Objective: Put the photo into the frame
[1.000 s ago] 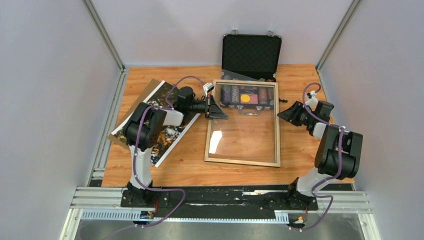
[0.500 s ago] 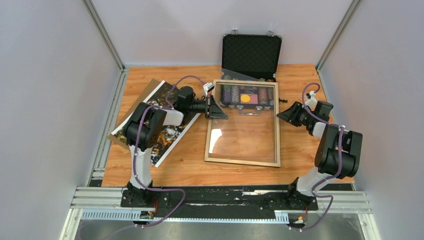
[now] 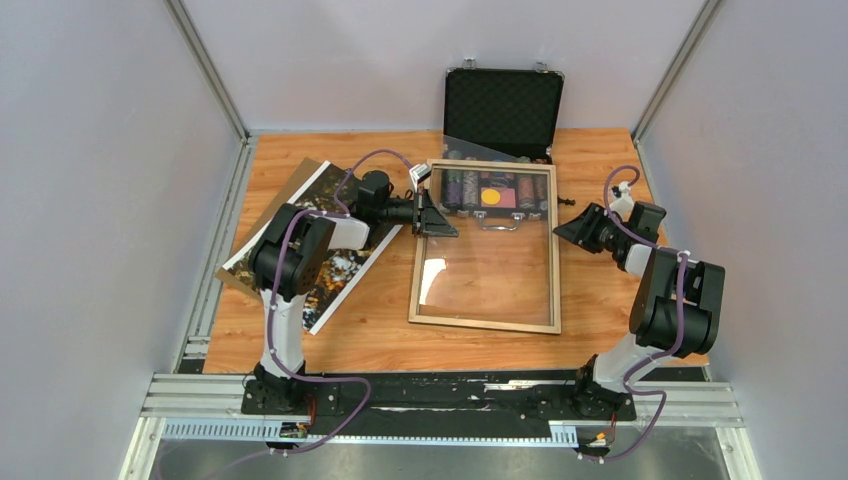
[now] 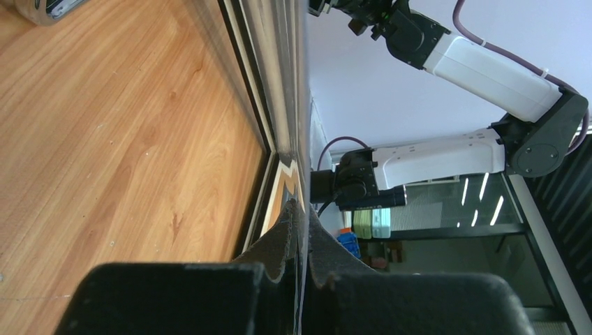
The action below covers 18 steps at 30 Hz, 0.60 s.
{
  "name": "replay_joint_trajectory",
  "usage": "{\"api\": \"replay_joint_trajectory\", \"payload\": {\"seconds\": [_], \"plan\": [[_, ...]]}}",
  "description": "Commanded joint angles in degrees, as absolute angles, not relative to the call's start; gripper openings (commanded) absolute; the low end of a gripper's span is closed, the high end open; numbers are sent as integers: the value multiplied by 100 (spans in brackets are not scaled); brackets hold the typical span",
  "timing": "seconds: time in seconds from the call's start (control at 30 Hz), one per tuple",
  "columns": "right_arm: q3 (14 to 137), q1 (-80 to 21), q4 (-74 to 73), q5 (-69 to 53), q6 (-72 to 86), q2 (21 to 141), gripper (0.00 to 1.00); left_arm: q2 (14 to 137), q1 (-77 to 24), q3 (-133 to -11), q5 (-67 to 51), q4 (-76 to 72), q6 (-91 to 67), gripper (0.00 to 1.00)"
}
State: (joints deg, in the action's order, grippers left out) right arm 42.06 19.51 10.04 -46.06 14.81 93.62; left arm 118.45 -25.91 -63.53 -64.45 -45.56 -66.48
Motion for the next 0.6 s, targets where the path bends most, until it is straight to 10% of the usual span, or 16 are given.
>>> {"api": "replay_joint_trajectory", "payload": {"seconds": [0.0,0.57], "plan": [[4420,1907,1099,-4676,1303,9406,43,11868,-2645,-6584,-6550,-4703,-6477,0],[4525,1789,952,-4593,1169,9492,29,11855,-2645,-6577,-6531,-4522,-6314,0]]}}
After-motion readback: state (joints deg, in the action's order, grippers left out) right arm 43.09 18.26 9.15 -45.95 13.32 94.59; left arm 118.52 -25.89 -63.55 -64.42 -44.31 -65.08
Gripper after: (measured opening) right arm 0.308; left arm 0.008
